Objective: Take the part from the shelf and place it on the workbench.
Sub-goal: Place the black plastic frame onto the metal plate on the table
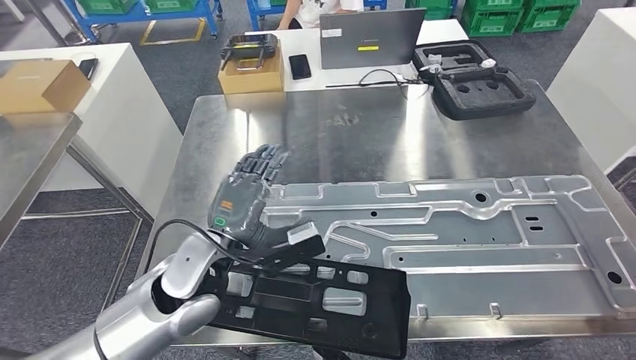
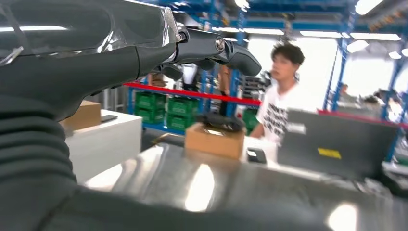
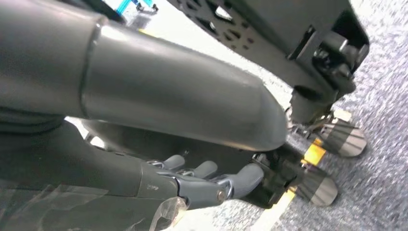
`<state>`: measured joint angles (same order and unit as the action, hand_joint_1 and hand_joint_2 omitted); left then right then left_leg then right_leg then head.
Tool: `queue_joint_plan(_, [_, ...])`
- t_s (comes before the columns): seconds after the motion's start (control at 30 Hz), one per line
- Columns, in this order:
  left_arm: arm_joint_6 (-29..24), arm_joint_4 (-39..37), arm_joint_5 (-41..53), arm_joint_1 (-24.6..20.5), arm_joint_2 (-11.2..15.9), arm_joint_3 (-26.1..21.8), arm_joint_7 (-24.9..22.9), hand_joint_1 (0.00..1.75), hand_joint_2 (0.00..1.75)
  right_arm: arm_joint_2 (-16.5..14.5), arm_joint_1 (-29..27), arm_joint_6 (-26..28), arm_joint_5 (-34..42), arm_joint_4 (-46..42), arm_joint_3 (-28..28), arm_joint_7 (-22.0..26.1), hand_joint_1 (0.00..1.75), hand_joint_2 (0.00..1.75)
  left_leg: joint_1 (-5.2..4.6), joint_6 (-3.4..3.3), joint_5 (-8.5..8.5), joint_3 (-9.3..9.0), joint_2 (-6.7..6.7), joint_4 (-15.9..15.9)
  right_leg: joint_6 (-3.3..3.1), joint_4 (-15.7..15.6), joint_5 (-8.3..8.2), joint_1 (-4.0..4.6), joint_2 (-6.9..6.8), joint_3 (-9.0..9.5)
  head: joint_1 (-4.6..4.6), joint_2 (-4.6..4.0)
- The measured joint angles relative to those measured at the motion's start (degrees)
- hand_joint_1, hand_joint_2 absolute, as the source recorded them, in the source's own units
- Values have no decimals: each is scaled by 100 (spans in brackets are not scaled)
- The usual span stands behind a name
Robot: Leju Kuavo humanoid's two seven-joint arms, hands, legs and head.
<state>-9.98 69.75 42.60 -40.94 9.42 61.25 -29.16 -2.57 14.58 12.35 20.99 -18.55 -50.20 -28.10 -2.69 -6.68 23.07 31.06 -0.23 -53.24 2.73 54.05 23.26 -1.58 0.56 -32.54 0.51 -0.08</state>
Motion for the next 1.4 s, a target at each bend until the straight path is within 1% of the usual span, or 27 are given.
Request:
queue_joint_plan(0.03, [-73,48,-4,8,59,-43,-49,0,0,-2,-11,9,7,7,1,0,0,0,-33,-45,-29,-44,-3,95,6,-18,-10,-15,-1,10,-3,0])
queue_joint_plan(0.07, [-149,105,0,19,134,-85,-112,0,0,9,-17,19,22,14,1,0,0,0,-41,-44,-60,-61,0,127,20,-40,-20,-3,5,22,0,1])
queue_joint_plan(0.13, [-284,257,41,48,308,-197,-259,0,0,28,-40,46,51,22,2,-1,0,0,10,12,-145,-127,22,266,40,36,61,29,8,4,11,1])
queue_joint_plan(0.2, [-352,423,105,81,487,-328,-394,0,0,54,-63,58,68,25,1,19,0,0,71,70,-215,-170,42,366,59,561,415,57,0,-202,5,1])
queue_joint_plan(0.27, [-347,559,154,150,655,-415,-488,0,0,85,-75,69,76,27,0,118,0,0,79,77,-225,-149,41,359,88,1397,833,57,-6,-535,-3,1])
queue_joint_plan(0.3, [-329,626,182,193,735,-441,-524,0,0,103,-78,76,79,28,1,187,0,0,83,80,-224,-135,38,344,106,1677,930,52,-10,-635,-5,1])
queue_joint_plan(0.33, [-304,685,207,225,800,-461,-558,0,0,119,-80,84,81,31,1,237,0,0,91,86,-221,-120,31,322,126,1751,920,47,-14,-646,-5,1])
queue_joint_plan(0.37, [-278,752,234,253,872,-489,-596,0,0,137,-85,89,83,35,2,265,0,0,105,100,-212,-108,21,289,144,1553,788,38,-18,-521,-6,1])
queue_joint_plan(0.43, [-234,890,269,303,1019,-565,-663,0,0,169,-113,95,96,47,2,229,0,0,137,162,-166,-79,1,188,184,689,424,16,-23,-53,-7,1])
queue_joint_plan(0.5, [-215,1029,274,357,1173,-651,-721,0,0,187,-146,95,109,55,2,164,0,0,135,231,-116,0,-6,50,148,91,233,6,-9,233,-7,1])
queue_joint_plan(0.6, [-214,1230,257,471,1384,-773,-777,0,0,207,-176,99,119,62,4,145,0,0,127,265,-112,89,-6,-28,25,45,191,23,5,199,-4,0])
queue_joint_plan(0.67, [-222,1349,231,551,1524,-855,-816,0,0,219,-176,106,128,64,4,146,0,0,150,329,42,166,-5,-206,-36,39,155,1,0,173,8,-1])
queue_joint_plan(0.7, [-235,1405,210,586,1590,-900,-834,0,0,229,-177,119,139,66,5,147,0,0,174,383,224,274,-3,-474,-64,36,137,-15,-6,154,15,0])
queue_joint_plan(0.77, [-277,1514,146,680,1706,-991,-859,0,0,260,-179,145,168,70,6,148,0,0,238,485,668,594,0,-1289,-98,36,110,-19,-18,109,25,0])
queue_joint_plan(0.8, [-303,1564,111,746,1767,-1032,-868,0,0,276,-182,158,190,71,6,148,0,0,270,515,827,732,1,-1659,-104,37,96,-19,-23,88,25,1])
queue_joint_plan(0.83, [-330,1610,77,816,1823,-1068,-876,0,0,293,-183,166,212,72,6,149,0,0,291,526,880,778,2,-1832,-103,37,83,-19,-25,71,25,0])
queue_joint_plan(0.87, [-363,1651,48,876,1881,-1108,-888,0,0,313,-184,177,238,72,6,149,0,0,302,522,821,702,2,-1758,-100,37,70,-19,-26,58,25,0])
queue_joint_plan(0.9, [-404,1695,17,924,1938,-1158,-904,0,0,335,-184,187,267,73,6,149,0,0,304,502,669,505,1,-1435,-92,35,56,-19,-26,50,25,0])
queue_joint_plan(0.97, [-496,1790,-41,985,2058,-1287,-931,0,0,378,-190,191,319,74,7,146,0,0,275,426,330,-37,1,-476,-65,24,23,-27,-24,42,25,1])
queue_joint_plan(1.03, [-567,1871,-78,1030,2158,-1413,-941,0,0,425,-218,172,352,77,8,140,0,0,212,367,184,-302,1,67,-3,-3,-24,-52,-27,28,25,1])
queue_joint_plan(1.13, [-651,1959,-127,1130,2264,-1554,-927,0,0,515,-269,209,392,80,9,165,0,0,171,310,93,-296,12,185,120,-72,-85,-69,-33,22,25,1])
queue_joint_plan(1.17, [-679,1988,-145,1163,2286,-1597,-917,0,0,558,-276,238,407,80,11,178,0,0,178,285,33,-297,19,242,143,-18,-11,-60,-34,-8,23,0])
queue_joint_plan(1.23, [-723,2027,-169,1224,2304,-1675,-903,0,0,653,-286,272,431,82,16,245,0,0,194,235,-80,-276,34,333,151,494,394,-35,-36,-212,13,1])
queue_joint_plan(1.3, [-742,2044,-181,1302,2311,-1713,-892,0,0,739,-295,291,449,84,19,315,0,0,162,189,-136,-199,34,330,149,1340,863,-6,-34,-516,6,1])
queue_joint_plan(1.33, [-744,2050,-185,1345,2312,-1719,-886,0,0,779,-302,320,461,85,20,325,0,0,148,179,-158,-161,33,321,151,1612,961,10,-34,-587,4,1])
queue_joint_plan(1.37, [-750,2057,-193,1383,2315,-1729,-880,0,0,820,-306,369,472,85,21,308,0,0,137,173,-176,-126,31,308,150,1672,950,23,-33,-553,3,1])
queue_joint_plan(1.4, [-760,2060,-213,1412,2317,-1745,-871,0,0,872,-309,431,483,84,21,282,0,0,130,173,-191,-99,29,291,146,1481,834,32,-34,-394,3,1])
